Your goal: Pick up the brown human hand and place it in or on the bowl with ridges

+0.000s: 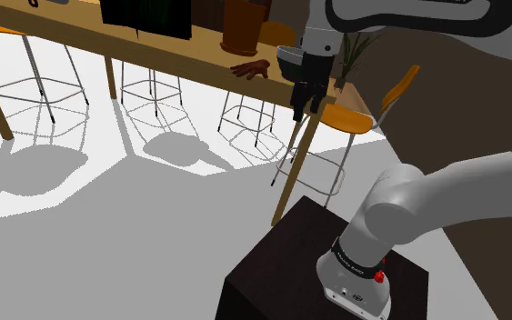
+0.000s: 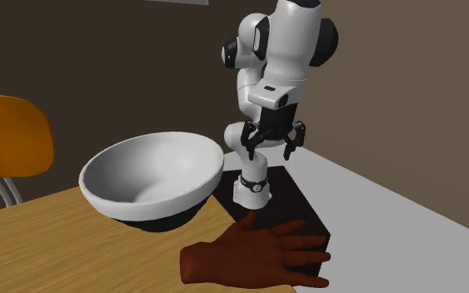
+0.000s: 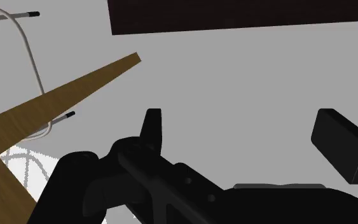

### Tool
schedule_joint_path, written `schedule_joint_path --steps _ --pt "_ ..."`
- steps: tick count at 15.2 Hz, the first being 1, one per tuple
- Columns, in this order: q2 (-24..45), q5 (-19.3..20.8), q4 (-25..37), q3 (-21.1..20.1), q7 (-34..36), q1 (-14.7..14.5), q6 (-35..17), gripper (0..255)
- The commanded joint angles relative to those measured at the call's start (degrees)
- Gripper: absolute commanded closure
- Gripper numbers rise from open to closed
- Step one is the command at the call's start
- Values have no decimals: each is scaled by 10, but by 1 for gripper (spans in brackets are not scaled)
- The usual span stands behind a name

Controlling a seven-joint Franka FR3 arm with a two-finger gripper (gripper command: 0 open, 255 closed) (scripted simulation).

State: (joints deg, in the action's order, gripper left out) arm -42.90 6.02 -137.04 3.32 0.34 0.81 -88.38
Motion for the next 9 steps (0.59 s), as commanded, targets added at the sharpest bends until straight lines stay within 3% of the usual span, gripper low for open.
schedule_joint_path --steps 1,9 --pt "0 0 0 0 0 0 0 0" --pt "152 -37 116 -34 202 49 -82 0"
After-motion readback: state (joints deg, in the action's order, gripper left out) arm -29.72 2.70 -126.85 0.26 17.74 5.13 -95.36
